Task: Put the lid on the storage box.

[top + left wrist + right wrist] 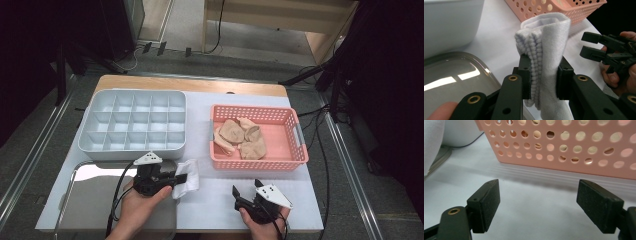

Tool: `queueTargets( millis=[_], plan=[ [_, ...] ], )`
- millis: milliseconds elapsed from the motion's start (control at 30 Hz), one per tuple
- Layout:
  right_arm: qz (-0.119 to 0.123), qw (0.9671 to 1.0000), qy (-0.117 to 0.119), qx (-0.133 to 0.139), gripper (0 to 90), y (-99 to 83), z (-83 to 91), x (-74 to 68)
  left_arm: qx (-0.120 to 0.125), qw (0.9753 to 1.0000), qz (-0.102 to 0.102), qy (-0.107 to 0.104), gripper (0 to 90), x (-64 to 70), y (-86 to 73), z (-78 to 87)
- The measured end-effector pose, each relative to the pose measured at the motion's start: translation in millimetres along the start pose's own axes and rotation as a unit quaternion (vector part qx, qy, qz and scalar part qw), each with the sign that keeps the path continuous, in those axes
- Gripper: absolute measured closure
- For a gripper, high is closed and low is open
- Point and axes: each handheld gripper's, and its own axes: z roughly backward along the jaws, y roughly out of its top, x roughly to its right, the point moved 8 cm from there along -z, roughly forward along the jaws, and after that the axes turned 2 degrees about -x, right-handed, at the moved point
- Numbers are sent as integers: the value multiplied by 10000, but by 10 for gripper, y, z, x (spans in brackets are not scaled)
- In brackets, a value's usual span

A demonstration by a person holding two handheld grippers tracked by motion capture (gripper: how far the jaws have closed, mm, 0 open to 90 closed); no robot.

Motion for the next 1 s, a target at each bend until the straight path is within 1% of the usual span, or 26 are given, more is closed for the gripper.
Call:
queueTargets(
  millis=[33,100,233,300,467,533,600,667,800,900,1000],
  plan=[
    [-41,10000,2,-21,183,-2,1,-2,3,10000,0,7,727,-3,11,5],
    [-33,10000,17,-16,178,1,-4,-4,31,10000,29,-1,727,-3,38,15],
    [-79,9999,13,-69,162,-5,-9,1,118,9999,-5,76,727,8,102,57],
    [-85,9999,22,-73,160,-6,-9,2,133,9999,-12,70,727,9,123,77],
    [-96,9999,3,-81,156,-10,-8,3,190,9997,-73,144,727,9,209,145],
    [-97,9999,-3,-77,156,-10,-7,4,263,9994,-137,150,727,16,270,181],
    [-112,9999,-9,-71,155,-9,-8,2,323,9992,-164,191,727,19,327,215],
    [-86,9999,-2,-66,155,-10,-9,6,413,9985,-206,282,727,11,382,241],
    [-112,9999,0,-81,155,-13,-6,4,471,9976,-290,426,726,-30,444,263],
    [-120,9999,1,-88,155,-13,-8,7,535,9969,-261,515,726,-75,480,270],
    [-137,9999,13,-89,155,-13,-11,5,615,9964,-221,541,725,-113,526,299]
  ],
)
